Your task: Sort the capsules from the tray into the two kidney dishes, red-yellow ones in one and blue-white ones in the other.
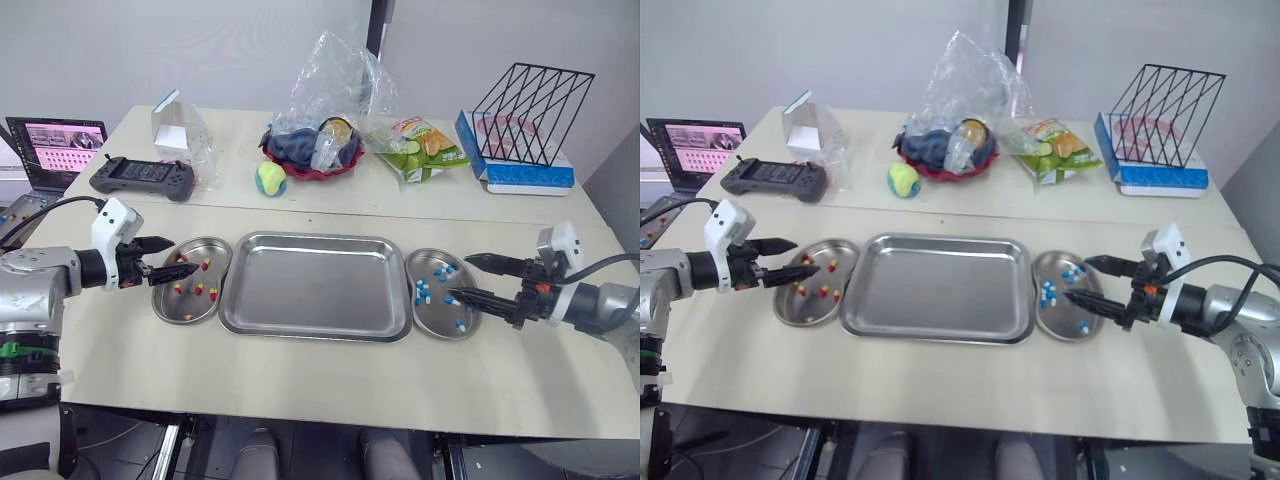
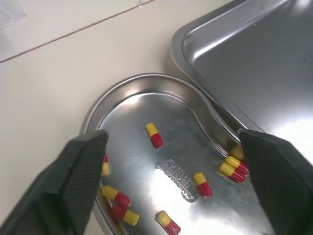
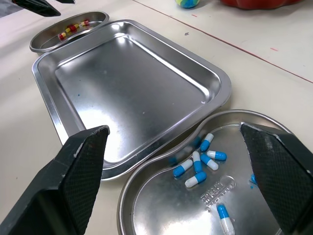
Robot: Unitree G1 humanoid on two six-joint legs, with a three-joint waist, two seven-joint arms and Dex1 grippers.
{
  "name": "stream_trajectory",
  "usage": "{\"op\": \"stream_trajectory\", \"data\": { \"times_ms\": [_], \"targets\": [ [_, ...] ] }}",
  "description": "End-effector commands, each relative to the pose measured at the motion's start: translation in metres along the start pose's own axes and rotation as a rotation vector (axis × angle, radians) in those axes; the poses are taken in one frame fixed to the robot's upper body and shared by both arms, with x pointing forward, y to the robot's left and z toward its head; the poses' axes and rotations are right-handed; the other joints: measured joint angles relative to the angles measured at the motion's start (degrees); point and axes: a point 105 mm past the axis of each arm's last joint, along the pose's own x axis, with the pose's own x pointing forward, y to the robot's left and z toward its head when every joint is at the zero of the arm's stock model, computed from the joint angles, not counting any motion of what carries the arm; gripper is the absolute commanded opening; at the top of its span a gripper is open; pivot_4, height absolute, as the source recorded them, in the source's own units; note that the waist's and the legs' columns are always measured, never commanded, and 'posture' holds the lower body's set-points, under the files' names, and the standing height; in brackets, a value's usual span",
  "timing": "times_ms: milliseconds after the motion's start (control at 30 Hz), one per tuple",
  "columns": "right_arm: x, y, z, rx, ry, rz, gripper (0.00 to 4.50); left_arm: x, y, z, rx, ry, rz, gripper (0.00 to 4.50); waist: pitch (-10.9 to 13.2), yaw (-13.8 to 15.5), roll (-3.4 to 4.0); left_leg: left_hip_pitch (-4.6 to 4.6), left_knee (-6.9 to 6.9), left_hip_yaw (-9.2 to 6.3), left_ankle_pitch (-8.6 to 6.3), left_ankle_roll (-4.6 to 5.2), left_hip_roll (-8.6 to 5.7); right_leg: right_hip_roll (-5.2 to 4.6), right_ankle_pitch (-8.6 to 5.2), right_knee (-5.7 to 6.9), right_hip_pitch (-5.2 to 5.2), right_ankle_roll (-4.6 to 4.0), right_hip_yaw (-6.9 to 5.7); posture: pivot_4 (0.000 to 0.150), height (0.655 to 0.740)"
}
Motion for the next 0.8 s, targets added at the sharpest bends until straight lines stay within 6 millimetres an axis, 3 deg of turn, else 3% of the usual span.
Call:
{"op": "stream_trajectory", "data": {
  "times_ms": [33,100,167,233,400,800],
  "targets": [
    [-0.029,-0.031,0.005,-0.032,-0.052,-0.150,4.50,-0.051,0.027,0.010,0.018,-0.071,0.143,4.45,0.0,-0.2,-0.02,-0.01,-0.01,0.00,0.00,0.00,0.00,0.00,0.00,-0.02,-0.01,0.00,0.00,0.150,0.7289],
    [-0.039,-0.043,0.003,-0.022,-0.073,-0.198,4.50,-0.069,0.032,0.010,-0.011,-0.117,0.180,4.45,0.0,-0.4,-0.01,0.01,-0.06,0.01,-0.01,0.01,0.00,0.00,-0.01,-0.04,-0.04,-0.02,0.02,0.150,0.7289],
    [-0.053,-0.058,-0.006,-0.091,-0.046,-0.283,4.50,-0.086,0.040,-0.010,0.030,-0.073,0.278,4.45,0.0,-0.6,0.07,0.03,-0.09,0.02,-0.01,0.02,0.00,-0.01,-0.03,-0.04,-0.04,-0.04,0.02,0.150,0.7289],
    [-0.062,-0.067,-0.013,-0.110,-0.040,-0.326,4.50,-0.094,0.043,-0.027,0.096,-0.026,0.351,4.45,0.0,-0.6,0.22,0.12,-0.13,0.11,-0.01,0.02,0.00,-0.03,-0.04,-0.04,-0.01,-0.03,0.09,0.150,0.7289],
    [-0.067,-0.075,-0.027,-0.096,-0.048,-0.348,4.50,-0.107,0.037,-0.044,0.062,-0.083,0.396,4.45,0.1,-0.5,0.20,0.12,-0.15,0.13,-0.01,0.01,0.00,-0.02,-0.04,-0.01,-0.01,-0.03,0.11,0.150,0.7289],
    [-0.061,-0.078,-0.026,-0.083,-0.071,-0.329,4.50,-0.106,0.030,-0.053,0.056,-0.123,0.420,4.45,0.1,-0.4,0.23,0.15,-0.15,0.14,-0.02,0.00,0.01,-0.02,-0.04,0.00,0.01,-0.03,0.12,0.150,0.7289]
  ]
}}
